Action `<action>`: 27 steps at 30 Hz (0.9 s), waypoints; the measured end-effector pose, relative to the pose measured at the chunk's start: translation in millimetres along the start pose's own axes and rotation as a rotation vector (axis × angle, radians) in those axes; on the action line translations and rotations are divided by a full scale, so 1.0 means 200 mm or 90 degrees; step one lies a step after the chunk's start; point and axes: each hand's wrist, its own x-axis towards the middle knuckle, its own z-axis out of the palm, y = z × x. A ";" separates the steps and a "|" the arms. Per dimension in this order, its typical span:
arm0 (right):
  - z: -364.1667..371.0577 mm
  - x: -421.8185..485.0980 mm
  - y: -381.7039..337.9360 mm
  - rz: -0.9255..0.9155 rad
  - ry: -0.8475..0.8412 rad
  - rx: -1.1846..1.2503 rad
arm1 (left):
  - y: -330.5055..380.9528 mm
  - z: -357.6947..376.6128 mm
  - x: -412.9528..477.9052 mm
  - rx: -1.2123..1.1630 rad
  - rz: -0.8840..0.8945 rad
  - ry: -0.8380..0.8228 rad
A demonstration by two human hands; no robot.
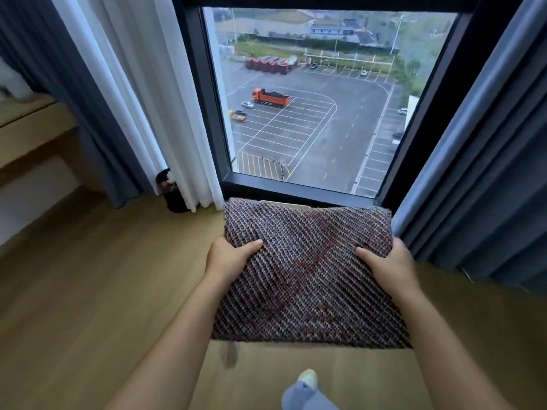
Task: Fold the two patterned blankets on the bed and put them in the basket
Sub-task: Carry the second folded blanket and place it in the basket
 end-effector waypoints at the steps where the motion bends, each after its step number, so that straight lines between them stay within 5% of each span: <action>1: 0.02 0.10 -0.01 0.002 0.007 0.001 | 0.03 0.05 0.11 0.000 -0.001 -0.009; 13: 0.38 1.16 -0.19 0.045 -0.020 -0.013 | 0.26 0.35 1.24 0.046 -0.043 -0.030; 27: 1.19 2.35 -0.14 0.214 0.007 -0.098 | -0.04 0.75 2.80 0.073 -0.213 -0.181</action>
